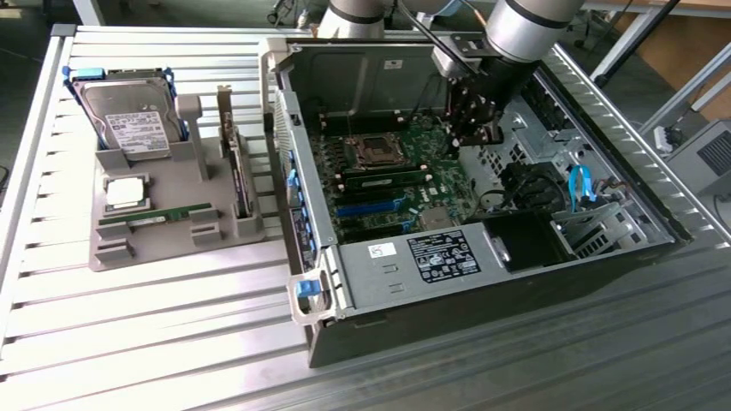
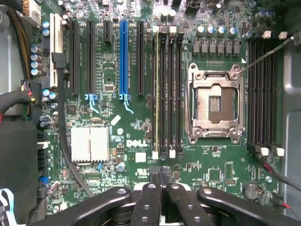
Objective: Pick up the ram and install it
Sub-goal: 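Insert the ram into the slot, then press down the ram until it locks into place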
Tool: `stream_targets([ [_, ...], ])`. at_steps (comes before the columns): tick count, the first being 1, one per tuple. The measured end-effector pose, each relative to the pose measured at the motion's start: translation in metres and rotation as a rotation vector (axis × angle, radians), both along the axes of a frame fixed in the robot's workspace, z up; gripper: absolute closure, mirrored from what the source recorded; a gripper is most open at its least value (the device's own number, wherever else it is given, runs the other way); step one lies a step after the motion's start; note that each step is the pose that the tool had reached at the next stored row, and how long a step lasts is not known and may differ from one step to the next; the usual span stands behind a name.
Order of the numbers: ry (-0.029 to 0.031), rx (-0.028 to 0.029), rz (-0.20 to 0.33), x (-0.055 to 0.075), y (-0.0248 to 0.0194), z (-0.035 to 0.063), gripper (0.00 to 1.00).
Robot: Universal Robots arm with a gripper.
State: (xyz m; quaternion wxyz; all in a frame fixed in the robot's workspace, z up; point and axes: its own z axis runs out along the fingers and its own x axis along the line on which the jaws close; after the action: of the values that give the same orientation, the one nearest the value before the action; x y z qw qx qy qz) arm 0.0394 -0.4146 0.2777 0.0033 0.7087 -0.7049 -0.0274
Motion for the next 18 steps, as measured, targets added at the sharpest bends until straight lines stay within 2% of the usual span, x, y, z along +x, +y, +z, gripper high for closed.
stream_targets([
  [8,0.0004,0.0002,0.0,0.002,-0.0001,0.0,0.91],
  [14,0.0005,0.0002,0.0,-0.012,0.0,-0.0012,0.91],
  [18,0.0004,0.0002,0.0,-0.016,-0.0001,-0.0076,0.91],
])
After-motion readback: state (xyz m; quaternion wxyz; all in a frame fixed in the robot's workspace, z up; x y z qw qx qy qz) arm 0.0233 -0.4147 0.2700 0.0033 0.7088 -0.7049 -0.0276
